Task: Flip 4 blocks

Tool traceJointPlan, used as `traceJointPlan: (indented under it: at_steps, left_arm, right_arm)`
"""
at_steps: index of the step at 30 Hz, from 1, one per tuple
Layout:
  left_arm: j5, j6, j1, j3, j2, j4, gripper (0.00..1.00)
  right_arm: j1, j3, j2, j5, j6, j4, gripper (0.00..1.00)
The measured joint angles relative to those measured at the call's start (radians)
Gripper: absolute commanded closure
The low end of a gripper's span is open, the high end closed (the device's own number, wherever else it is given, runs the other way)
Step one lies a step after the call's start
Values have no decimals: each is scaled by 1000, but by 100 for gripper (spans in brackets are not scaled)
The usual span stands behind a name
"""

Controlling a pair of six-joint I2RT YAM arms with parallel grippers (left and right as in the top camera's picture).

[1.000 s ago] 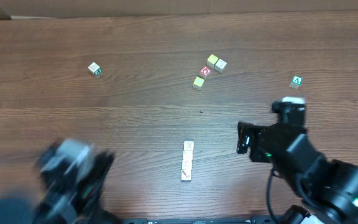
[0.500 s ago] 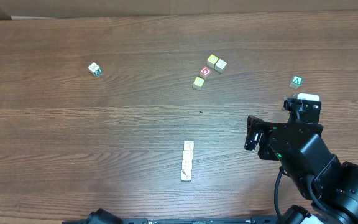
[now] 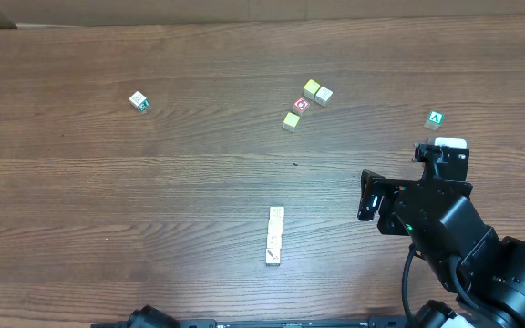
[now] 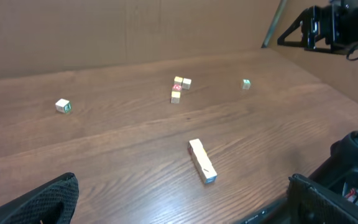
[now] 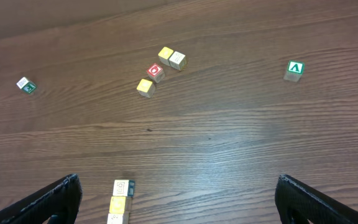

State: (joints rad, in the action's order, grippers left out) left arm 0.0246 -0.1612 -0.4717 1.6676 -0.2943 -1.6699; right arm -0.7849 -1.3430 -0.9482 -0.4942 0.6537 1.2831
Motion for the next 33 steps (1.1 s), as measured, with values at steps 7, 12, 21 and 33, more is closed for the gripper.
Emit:
traceJointPlan:
  at_steps: [7,12,21,33]
  left_arm:
    - [0,0,0,0,0,-16,0]
    - [0,0,0,0,0,-17,0]
    - [0,4,0,0,0,-7,0]
    - [-22,12,17,-245,-1,416,0]
  right_arm:
    - [0,0,0,0,0,1,0]
    - [0,0,0,0,0,1,0]
    - [0,0,0,0,0,0,0]
    - [0,0,0,0,0,2,0]
